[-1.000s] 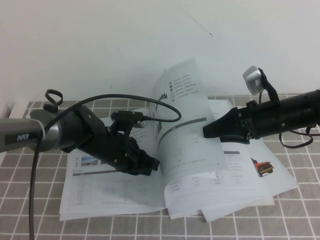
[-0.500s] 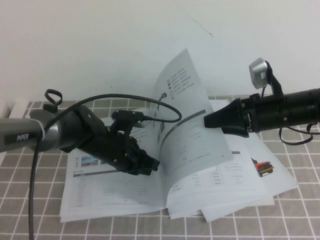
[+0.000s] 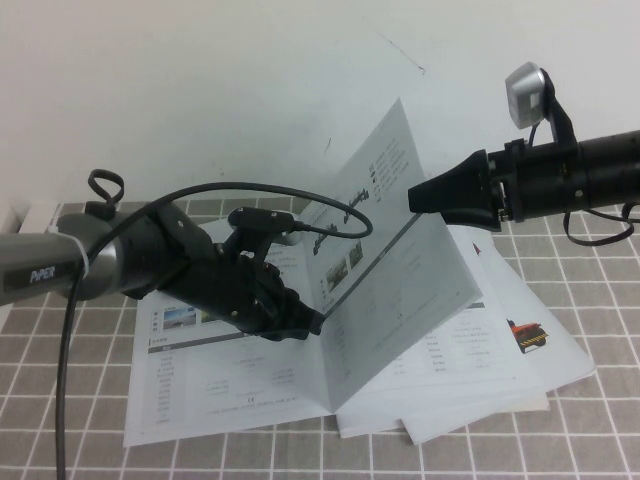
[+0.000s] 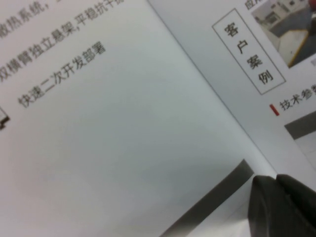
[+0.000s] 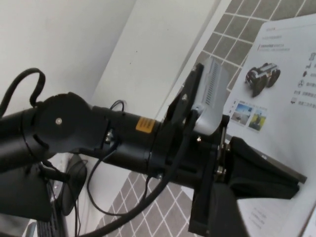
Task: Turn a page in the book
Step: Open the closed book
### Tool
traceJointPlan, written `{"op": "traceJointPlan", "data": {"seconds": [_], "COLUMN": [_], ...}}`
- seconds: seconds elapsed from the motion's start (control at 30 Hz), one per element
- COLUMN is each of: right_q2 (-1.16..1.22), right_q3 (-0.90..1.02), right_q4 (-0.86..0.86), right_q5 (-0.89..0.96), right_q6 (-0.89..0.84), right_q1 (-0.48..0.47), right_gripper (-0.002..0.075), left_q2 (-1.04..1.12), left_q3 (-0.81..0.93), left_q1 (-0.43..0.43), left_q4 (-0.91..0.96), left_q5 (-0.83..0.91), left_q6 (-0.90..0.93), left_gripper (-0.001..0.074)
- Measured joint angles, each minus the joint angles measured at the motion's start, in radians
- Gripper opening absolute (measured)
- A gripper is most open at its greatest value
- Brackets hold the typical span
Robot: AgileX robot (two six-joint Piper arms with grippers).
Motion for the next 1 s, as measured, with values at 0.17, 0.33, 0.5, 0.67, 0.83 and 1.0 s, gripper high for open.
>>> {"op": "traceJointPlan", "data": {"seconds": [0.17,0.33,0.5,0.67,0.83,1.0], "right_q2": [0.0,0.0,0.0,0.0,0.0,0.0], "right_q3": [-0.017,-0.019,-0.021,-0.021,-0.03,-0.039], "right_q4": [-0.045,-0.051,-0.025,0.011,0.016,0.018], "right_q5": [0.001,0.002,0.002,0.004,0.006,0.007], "right_q6": [0.043,0.054,0.054,0.035,0.031,0.031], "right_q1": [0.0,0.002,0.031,0.062,0.068,0.068], "right_gripper": [0.0375,0.0375,0.0375,0.0375,0.0375,0.0375], "left_q2": [-0.009,-0.079,-0.218,-0.382,-0.465,-0.481], "left_q3": [0.0,0.0,0.0,0.0,0.0,0.0], "left_q1": [0.0,0.0,-0.012,-0.122,-0.25,-0.304], "left_q4": [-0.004,-0.023,-0.025,-0.001,0.08,0.105], "left_q5": [0.002,0.037,0.108,0.123,0.052,-0.079], "left_q6": [0.002,0.006,0.008,0.056,0.082,0.088], "left_gripper": [-0.0004,-0.0004,-0.0004,-0.0004,-0.0004,-0.0004]}}
